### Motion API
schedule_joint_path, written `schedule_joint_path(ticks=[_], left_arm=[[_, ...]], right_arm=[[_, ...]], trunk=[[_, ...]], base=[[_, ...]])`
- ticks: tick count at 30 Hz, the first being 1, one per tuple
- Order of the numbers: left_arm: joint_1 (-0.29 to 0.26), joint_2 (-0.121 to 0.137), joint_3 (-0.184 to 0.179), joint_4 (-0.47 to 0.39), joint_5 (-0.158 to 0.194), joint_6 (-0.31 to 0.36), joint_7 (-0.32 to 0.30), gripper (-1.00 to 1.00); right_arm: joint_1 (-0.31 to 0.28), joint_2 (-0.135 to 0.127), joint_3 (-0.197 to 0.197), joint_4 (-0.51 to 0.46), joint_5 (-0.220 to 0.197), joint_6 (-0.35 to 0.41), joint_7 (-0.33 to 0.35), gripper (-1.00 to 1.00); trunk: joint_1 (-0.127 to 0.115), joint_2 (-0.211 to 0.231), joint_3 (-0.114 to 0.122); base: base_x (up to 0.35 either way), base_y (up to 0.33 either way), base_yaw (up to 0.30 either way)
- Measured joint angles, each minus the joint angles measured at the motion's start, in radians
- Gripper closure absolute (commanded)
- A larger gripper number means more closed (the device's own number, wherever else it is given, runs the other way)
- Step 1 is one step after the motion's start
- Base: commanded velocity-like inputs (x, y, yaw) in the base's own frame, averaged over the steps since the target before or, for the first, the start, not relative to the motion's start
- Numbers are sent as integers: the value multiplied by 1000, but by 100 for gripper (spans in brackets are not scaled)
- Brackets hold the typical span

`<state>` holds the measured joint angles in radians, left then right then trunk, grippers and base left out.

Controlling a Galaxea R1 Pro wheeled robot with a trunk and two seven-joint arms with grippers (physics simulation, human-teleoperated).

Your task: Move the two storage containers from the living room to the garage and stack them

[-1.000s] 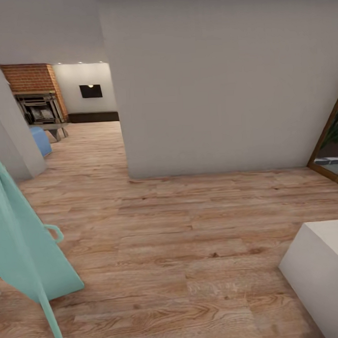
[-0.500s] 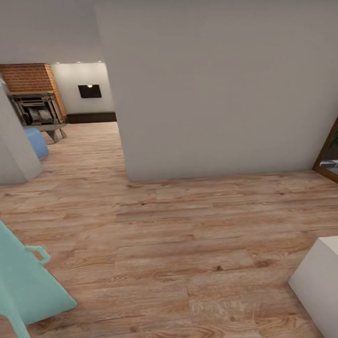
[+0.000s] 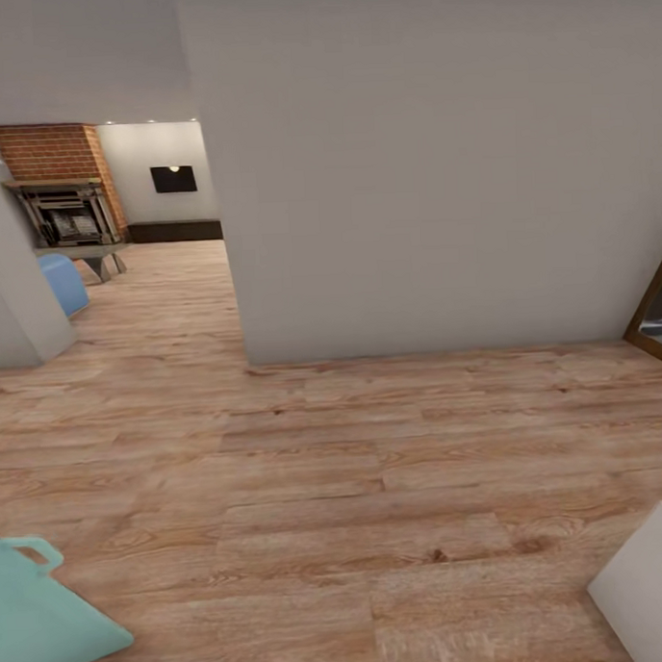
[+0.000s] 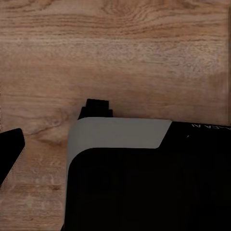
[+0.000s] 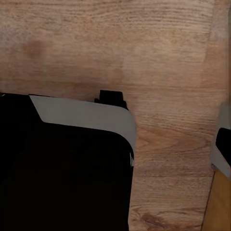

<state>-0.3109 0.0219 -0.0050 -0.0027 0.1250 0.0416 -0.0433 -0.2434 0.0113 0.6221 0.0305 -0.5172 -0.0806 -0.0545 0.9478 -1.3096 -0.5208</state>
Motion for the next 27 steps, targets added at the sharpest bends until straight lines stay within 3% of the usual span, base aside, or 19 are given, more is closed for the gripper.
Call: schedule_joint_path(ticks=[21,27], left_arm=[[0,1,0,0,0,0,0,-100],[0,1,0,0,0,0,0,-100]], right_arm=[[21,1,1,0,1,-2,0,-100],[21,2,0,0,1,-3,0,-100]], trunk=[[0,0,0],[0,0,0]], base=[[320,0,0],[320,0,190]])
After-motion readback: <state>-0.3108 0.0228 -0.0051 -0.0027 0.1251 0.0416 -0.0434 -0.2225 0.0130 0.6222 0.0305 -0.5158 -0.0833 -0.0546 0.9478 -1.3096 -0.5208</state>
